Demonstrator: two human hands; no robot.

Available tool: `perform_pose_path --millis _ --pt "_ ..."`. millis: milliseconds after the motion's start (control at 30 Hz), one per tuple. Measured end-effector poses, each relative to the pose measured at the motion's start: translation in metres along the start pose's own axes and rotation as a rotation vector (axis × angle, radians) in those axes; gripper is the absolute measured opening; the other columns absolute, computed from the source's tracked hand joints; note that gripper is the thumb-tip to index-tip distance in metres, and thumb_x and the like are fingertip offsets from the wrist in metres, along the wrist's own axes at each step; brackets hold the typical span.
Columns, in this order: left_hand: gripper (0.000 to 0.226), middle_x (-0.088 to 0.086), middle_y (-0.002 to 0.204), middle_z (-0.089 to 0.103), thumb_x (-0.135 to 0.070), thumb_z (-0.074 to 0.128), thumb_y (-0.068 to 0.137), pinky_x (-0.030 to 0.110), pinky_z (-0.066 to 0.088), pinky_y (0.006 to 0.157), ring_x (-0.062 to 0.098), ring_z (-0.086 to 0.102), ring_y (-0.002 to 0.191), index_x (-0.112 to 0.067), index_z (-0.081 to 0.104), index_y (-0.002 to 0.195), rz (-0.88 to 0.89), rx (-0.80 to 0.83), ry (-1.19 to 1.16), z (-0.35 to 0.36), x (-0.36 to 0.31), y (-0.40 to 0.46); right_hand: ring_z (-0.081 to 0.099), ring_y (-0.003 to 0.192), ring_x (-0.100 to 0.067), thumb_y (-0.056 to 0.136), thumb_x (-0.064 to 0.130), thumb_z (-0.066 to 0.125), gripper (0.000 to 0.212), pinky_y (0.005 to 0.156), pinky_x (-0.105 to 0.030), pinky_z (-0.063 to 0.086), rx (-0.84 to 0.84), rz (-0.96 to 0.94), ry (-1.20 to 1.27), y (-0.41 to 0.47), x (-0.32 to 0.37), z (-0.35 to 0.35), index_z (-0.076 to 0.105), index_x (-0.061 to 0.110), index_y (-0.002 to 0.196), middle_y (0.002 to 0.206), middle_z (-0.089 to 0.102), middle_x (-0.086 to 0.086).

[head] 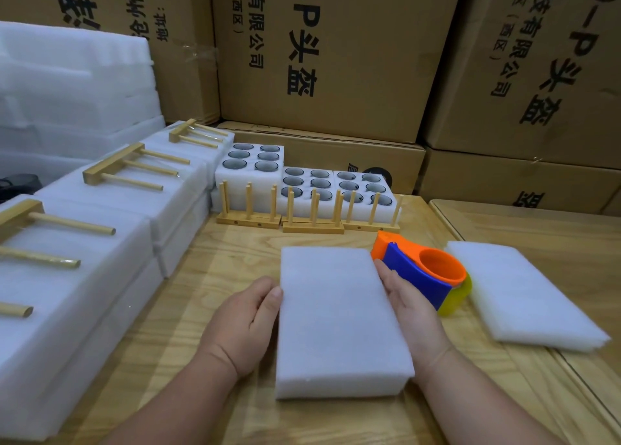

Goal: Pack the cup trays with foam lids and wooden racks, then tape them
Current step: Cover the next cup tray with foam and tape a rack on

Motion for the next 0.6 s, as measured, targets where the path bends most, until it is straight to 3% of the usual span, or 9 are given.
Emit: perform_pose_path --millis 100,233,400,533,600 --pt "0.04 -0.011 0.066 0.056 -0.065 0.031 0.093 0.05 0.047 0.064 0.015 0.053 0.063 -0.031 0.047 0.079 0.004 -0.002 0.005 -0.001 -0.002 0.0 0.068 0.114 -0.041 0.089 0.031 0.073 0.046 0.091 -0.055 0.055 0.015 0.031 -0.03 -0.002 -0.004 0.002 0.068 0.014 0.131 0.128 0.069 -0.02" --pt "0.038 -0.011 0.063 0.053 -0.063 0.032 0.094 0.05 0.046 0.061 0.015 0.05 0.059 -0.033 0.046 0.075 0.016 -0.007 -0.012 -0.001 -0.002 -0.001 0.064 0.121 -0.042 0.095 0.028 0.066 0.042 0.104 -0.063 0.046 0.027 -0.011 -0.052 -0.002 -0.007 -0.004 0.063 0.023 0.136 0.135 0.065 -0.017" --pt "0.038 -0.013 0.06 0.051 -0.059 0.033 0.094 0.047 0.044 0.062 0.013 0.048 0.059 -0.034 0.048 0.071 -0.025 -0.031 -0.077 0.001 0.004 0.0 0.065 0.122 -0.035 0.104 0.024 0.049 0.036 0.101 -0.055 0.05 -0.02 -0.036 -0.107 0.0 -0.008 -0.008 0.063 0.034 0.136 0.136 0.067 -0.005" --pt "0.044 -0.008 0.062 0.056 -0.055 0.031 0.091 0.047 0.046 0.066 0.018 0.053 0.063 -0.025 0.052 0.069 -0.125 -0.062 -0.071 -0.004 0.005 -0.002 0.068 0.118 -0.034 0.096 0.03 0.062 0.032 0.099 -0.058 0.053 -0.046 -0.032 -0.213 0.001 -0.005 -0.012 0.069 0.033 0.127 0.131 0.07 -0.004" --pt "0.037 -0.007 0.071 0.062 -0.045 0.034 0.091 0.045 0.048 0.075 0.022 0.057 0.076 -0.024 0.056 0.07 -0.201 -0.142 0.116 -0.011 0.008 -0.002 0.073 0.108 -0.026 0.086 0.035 0.07 0.033 0.084 -0.046 0.06 -0.098 -0.081 -0.236 -0.002 0.002 -0.011 0.074 0.026 0.118 0.12 0.075 -0.003"
Point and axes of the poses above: each hand's wrist, its own y-axis towards the middle knuckle, its own z-axis out of the palm, x = y × z, the point moved 6 cm from there along y, towards the middle knuckle
